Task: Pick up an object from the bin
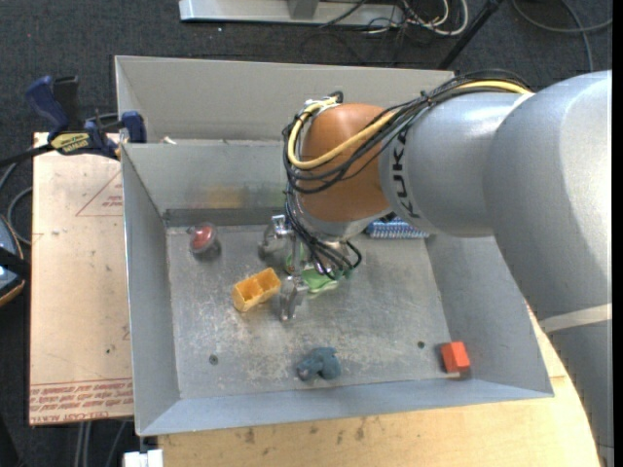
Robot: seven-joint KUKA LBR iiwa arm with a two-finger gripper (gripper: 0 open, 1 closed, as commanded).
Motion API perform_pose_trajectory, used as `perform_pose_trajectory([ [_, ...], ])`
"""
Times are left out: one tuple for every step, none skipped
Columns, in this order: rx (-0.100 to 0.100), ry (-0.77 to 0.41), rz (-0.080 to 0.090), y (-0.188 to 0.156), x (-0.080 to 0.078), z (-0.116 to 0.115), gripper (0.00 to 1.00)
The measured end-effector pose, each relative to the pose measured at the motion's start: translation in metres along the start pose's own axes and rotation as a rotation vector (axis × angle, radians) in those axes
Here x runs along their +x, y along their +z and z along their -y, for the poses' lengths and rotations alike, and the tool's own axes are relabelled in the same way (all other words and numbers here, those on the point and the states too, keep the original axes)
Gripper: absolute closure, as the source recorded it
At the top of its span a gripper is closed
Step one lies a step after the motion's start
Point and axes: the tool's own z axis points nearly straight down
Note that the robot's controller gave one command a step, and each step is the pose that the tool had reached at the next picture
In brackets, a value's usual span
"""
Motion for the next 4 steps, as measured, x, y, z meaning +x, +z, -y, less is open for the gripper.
perform_pose_trajectory([
  [0.005,-0.005,-0.005,-0.001,0.001,-0.001,1.0],
  [0.004,-0.005,-0.005,-0.001,0.001,-0.001,0.0],
  [0.005,-0.037,-0.006,-0.002,-0.026,-0.035,0.0],
  [0.005,-0.033,-0.012,-0.003,-0.025,-0.034,1.0],
])
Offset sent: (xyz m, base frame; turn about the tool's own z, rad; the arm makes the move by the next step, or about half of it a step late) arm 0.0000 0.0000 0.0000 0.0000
